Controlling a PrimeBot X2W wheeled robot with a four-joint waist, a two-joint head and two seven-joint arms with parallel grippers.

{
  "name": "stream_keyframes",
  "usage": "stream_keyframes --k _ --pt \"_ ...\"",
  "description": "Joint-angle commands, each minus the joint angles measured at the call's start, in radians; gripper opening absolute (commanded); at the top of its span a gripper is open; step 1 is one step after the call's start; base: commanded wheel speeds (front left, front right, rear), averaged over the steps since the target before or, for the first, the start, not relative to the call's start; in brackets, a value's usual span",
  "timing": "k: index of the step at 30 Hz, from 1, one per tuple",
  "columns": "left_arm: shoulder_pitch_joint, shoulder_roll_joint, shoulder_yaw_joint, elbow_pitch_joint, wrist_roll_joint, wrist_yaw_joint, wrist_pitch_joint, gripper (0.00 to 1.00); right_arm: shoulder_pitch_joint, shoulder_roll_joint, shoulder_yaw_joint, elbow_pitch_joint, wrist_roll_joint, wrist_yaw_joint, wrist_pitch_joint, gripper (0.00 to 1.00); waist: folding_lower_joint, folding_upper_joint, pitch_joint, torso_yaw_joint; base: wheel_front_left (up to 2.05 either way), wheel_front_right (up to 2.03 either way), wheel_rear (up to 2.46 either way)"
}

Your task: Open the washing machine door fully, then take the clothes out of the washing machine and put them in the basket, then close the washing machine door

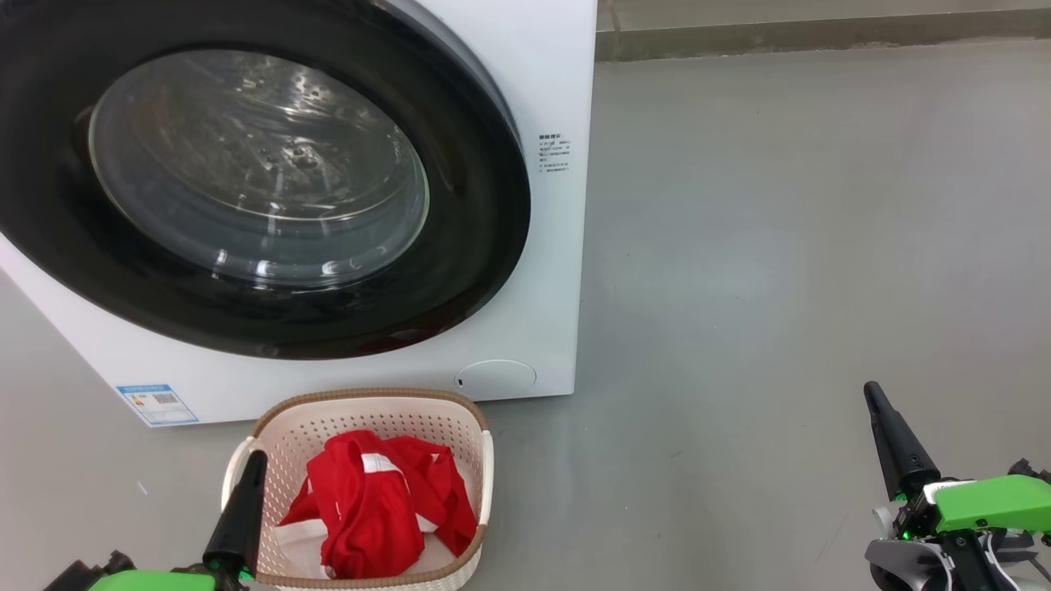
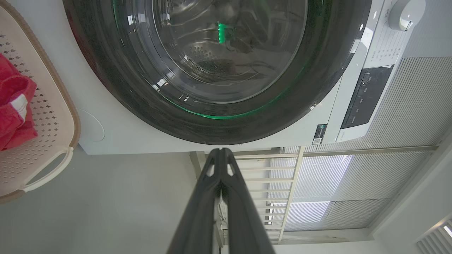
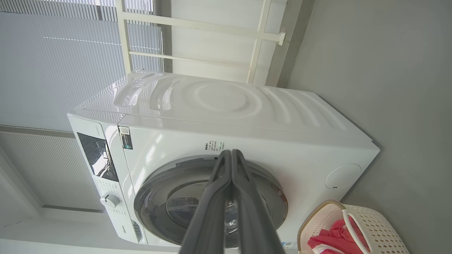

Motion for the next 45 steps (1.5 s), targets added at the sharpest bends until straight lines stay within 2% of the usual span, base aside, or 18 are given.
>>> stream_keyframes --k 1,45 --pt "-0.039 0.008 0.029 -0.021 -0.007 -0.007 0.006 0.00 -0.042 -0.004 0.013 -0.030 0.002 0.000 0.005 0.00 0.0000 -0.0001 0.000 0.000 0.00 0.00 0.00" --pt "-0.039 0.008 0.029 -0.021 -0.007 -0.007 0.006 0.00 -0.042 -0.003 0.011 -0.030 0.000 0.000 0.006 0.00 0.0000 -0.0001 0.000 0.000 0.00 0.00 0.00"
